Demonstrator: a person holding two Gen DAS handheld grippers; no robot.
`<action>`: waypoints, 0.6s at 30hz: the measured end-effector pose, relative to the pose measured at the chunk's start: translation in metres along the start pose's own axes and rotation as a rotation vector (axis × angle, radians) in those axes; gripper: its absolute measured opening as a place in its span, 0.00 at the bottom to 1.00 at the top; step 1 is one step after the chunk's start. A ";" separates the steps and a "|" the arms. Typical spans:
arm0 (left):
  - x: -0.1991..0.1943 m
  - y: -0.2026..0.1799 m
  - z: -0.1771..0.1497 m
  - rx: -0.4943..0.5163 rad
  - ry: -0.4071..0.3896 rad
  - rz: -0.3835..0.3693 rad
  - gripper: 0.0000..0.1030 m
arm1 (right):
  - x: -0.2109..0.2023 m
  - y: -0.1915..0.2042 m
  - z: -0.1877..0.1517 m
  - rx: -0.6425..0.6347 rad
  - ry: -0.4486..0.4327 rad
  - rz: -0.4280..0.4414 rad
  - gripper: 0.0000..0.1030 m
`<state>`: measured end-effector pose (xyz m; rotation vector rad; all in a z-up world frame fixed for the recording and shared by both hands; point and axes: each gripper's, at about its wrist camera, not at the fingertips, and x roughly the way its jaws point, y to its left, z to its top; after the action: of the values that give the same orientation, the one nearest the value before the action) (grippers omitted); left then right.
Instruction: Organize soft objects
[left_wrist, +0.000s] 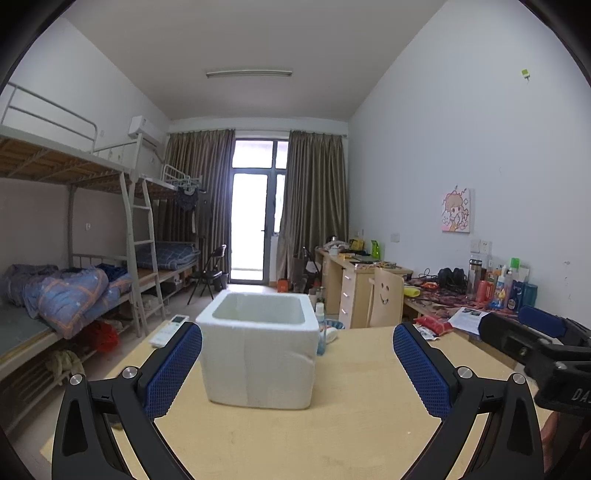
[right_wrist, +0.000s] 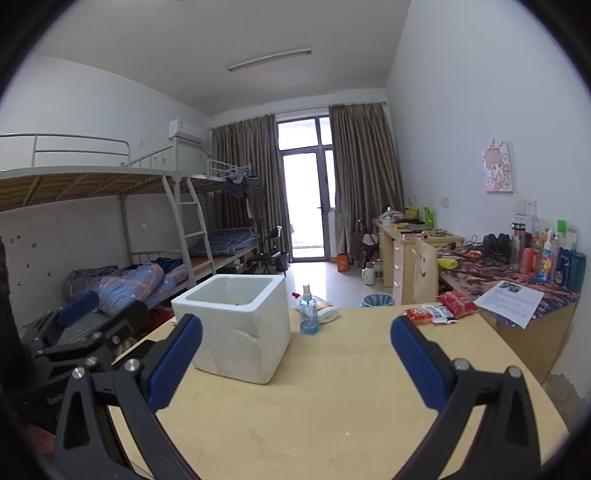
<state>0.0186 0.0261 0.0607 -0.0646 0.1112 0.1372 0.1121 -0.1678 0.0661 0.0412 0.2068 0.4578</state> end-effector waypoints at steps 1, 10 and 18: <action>-0.001 -0.001 -0.003 -0.002 0.002 -0.003 1.00 | -0.003 -0.001 -0.004 0.004 -0.005 0.001 1.00; -0.010 -0.002 -0.035 0.001 0.041 -0.011 1.00 | -0.012 -0.007 -0.037 0.036 0.023 0.037 1.00; -0.021 0.000 -0.047 0.001 0.025 0.019 1.00 | -0.023 0.001 -0.047 0.003 0.004 0.075 1.00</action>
<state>-0.0068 0.0203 0.0160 -0.0647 0.1367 0.1554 0.0813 -0.1772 0.0251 0.0506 0.2102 0.5322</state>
